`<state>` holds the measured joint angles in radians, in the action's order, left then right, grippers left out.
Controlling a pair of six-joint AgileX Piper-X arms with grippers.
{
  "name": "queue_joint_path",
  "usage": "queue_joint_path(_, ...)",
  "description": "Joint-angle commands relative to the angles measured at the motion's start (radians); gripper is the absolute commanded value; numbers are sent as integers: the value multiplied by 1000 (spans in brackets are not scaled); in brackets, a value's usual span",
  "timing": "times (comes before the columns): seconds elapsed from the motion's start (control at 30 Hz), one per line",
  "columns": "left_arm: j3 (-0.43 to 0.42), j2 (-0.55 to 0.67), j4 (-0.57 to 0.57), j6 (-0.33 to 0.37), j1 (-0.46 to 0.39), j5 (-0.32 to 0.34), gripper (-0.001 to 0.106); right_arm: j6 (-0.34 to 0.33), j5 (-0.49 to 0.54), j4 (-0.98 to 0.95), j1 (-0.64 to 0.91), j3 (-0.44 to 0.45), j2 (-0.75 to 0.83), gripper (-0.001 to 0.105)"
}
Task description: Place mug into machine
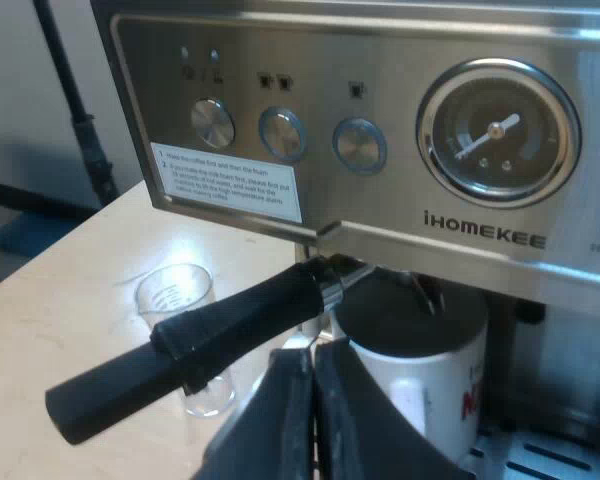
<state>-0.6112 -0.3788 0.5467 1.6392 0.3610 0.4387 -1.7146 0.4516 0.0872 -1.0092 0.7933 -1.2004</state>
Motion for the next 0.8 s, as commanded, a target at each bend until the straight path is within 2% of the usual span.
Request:
queue_joint_path(0.03, -6, 3, -28, 13, 3, 0, 71, -9, -37, 13, 9, 25, -9, 0)
queue_joint_path(0.17, -6, -4, -40, 13, 3, -4, 71, -17, -38, 13, 17, 64, -58, 0)
queue_joint_path(0.33, -6, -41, -52, 41, 3, -67, 71, -18, -33, 13, 22, 143, -152, 0)
queue_joint_path(0.57, -6, -91, -72, 70, 3, -65, 71, -30, -20, 13, 41, 218, -246, 0)
queue_joint_path(0.8, -6, -108, -81, 70, 3, -60, 71, -53, -11, 17, 69, 265, -284, 0)
